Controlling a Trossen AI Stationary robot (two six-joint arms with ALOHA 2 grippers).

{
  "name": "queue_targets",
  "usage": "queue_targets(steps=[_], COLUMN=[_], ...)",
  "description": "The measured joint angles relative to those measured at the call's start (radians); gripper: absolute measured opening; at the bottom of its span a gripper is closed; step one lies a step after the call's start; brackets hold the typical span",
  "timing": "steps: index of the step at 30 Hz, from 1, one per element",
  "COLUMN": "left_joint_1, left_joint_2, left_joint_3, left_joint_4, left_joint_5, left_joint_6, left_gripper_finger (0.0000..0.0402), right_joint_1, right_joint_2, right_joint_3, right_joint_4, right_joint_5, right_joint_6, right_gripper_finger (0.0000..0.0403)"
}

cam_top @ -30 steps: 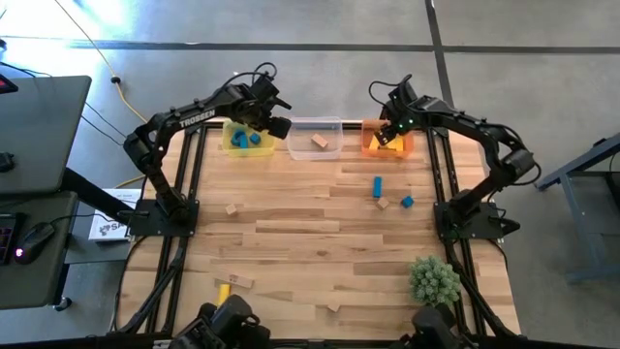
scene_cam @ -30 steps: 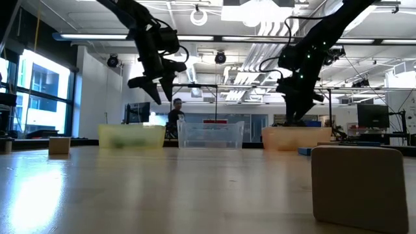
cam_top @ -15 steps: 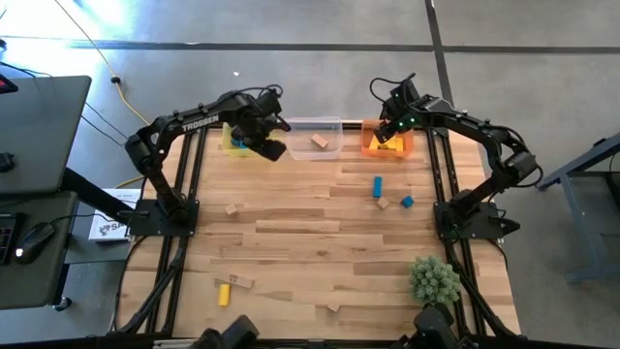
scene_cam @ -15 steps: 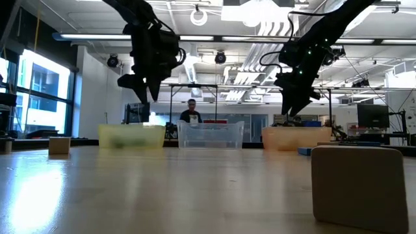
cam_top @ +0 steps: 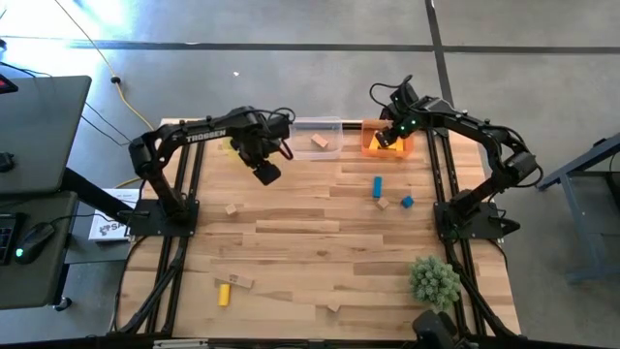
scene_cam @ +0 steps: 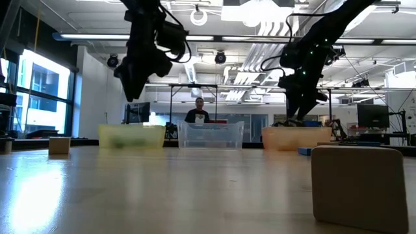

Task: Sort & place blocks by color
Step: Put the light brown block into the transparent bin

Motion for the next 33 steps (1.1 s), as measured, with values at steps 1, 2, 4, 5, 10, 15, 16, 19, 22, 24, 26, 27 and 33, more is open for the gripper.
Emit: queue_targets(steps=[1, 2, 4, 5, 10, 15, 16, 19, 22, 24, 26, 27, 33], left_joint_1=[-0.012, -0.023, -0.044, -0.054, -0.111, -0.167, -0.177, -0.202, -0.224, -0.240, -0.250, -0.254, -0.274], left_joint_2=[0.000, 0.000, -0.006, -0.015, -0.066, -0.137, -0.151, -0.184, -0.206, -0.213, -0.213, -0.214, -0.216], left_joint_3=[-0.002, -0.008, -0.037, -0.059, -0.163, -0.248, -0.265, -0.325, -0.386, -0.419, -0.451, -0.465, -0.532], left_joint_4=[0.000, 0.001, 0.004, 0.007, 0.012, 0.021, 0.028, 0.045, 0.071, 0.077, 0.099, 0.104, 0.180], left_joint_5=[0.000, 0.000, 0.000, -0.001, -0.017, -0.049, -0.050, -0.049, -0.041, -0.041, -0.041, -0.041, -0.037], left_joint_6=[-0.001, -0.001, -0.009, -0.014, -0.097, -0.171, -0.182, -0.195, -0.213, -0.226, -0.241, -0.246, -0.282], left_gripper_finger=[0.0182, 0.0182, 0.0182, 0.0182, 0.0182, 0.0182, 0.0182, 0.0182, 0.0182, 0.0182, 0.0182, 0.0182, 0.0182], right_joint_1=[0.006, 0.012, 0.031, 0.043, 0.106, 0.193, 0.210, 0.262, 0.309, 0.338, 0.363, 0.375, 0.431], right_joint_2=[0.000, 0.000, 0.000, 0.000, 0.000, 0.000, 0.000, 0.000, 0.000, 0.000, 0.000, 0.000, 0.000], right_joint_3=[0.000, 0.000, 0.000, 0.000, 0.000, 0.000, 0.000, 0.000, 0.000, 0.000, 0.000, 0.000, 0.000], right_joint_4=[-0.008, -0.017, -0.030, -0.034, -0.045, -0.051, -0.051, -0.051, -0.050, -0.050, -0.050, -0.050, -0.050], right_joint_5=[-0.001, -0.003, -0.017, -0.026, -0.050, -0.053, -0.052, -0.052, -0.052, -0.049, -0.047, -0.047, -0.045], right_joint_6=[0.007, 0.018, 0.034, 0.042, 0.098, 0.156, 0.162, 0.189, 0.219, 0.232, 0.243, 0.244, 0.269], right_gripper_finger=[0.0197, 0.0197, 0.0197, 0.0197, 0.0197, 0.0197, 0.0197, 0.0197, 0.0197, 0.0197, 0.0197, 0.0197, 0.0197])
